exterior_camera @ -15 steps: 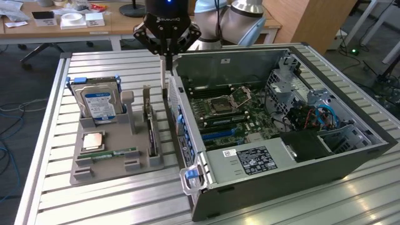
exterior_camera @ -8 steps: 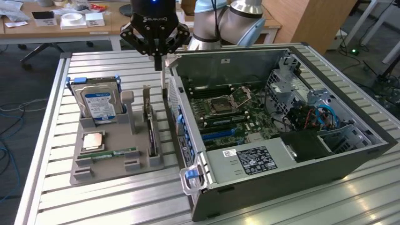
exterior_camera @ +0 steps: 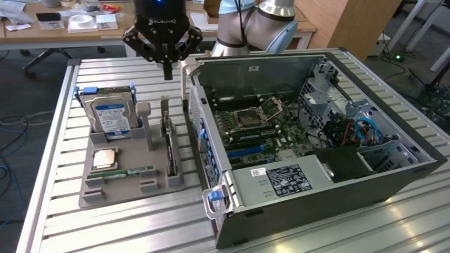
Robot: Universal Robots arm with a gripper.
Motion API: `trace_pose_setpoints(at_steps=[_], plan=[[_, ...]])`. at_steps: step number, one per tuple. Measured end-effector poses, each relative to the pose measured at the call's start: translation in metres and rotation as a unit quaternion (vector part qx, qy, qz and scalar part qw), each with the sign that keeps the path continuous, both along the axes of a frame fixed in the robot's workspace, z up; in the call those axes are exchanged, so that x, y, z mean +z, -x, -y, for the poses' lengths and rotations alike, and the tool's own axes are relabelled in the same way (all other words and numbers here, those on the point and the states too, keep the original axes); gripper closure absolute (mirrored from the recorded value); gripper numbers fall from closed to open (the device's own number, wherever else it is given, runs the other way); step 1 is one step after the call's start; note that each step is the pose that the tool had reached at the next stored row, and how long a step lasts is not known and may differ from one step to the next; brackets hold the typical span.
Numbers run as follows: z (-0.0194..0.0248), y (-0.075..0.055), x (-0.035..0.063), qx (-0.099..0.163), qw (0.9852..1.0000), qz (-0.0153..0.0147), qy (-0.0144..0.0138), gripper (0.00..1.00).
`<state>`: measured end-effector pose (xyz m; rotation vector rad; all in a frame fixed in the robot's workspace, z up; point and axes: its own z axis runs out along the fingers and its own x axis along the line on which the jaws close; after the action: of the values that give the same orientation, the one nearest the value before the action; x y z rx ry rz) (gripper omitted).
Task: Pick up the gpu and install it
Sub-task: 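Reach for the gpu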
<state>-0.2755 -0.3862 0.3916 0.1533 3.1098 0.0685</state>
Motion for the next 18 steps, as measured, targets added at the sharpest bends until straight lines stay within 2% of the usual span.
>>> trace_pose_setpoints(at_steps=[13,15,18], plan=[[0.0,0.005,0.0,0.0,1.0,-0.0001,0.0001,0.89],[0.0014,0.0051,0.0,0.0,1.0,-0.0001,0.0001,0.89],[0.006,0.0053,-0.0001,0.0,1.0,0.0,0.0001,0.89]])
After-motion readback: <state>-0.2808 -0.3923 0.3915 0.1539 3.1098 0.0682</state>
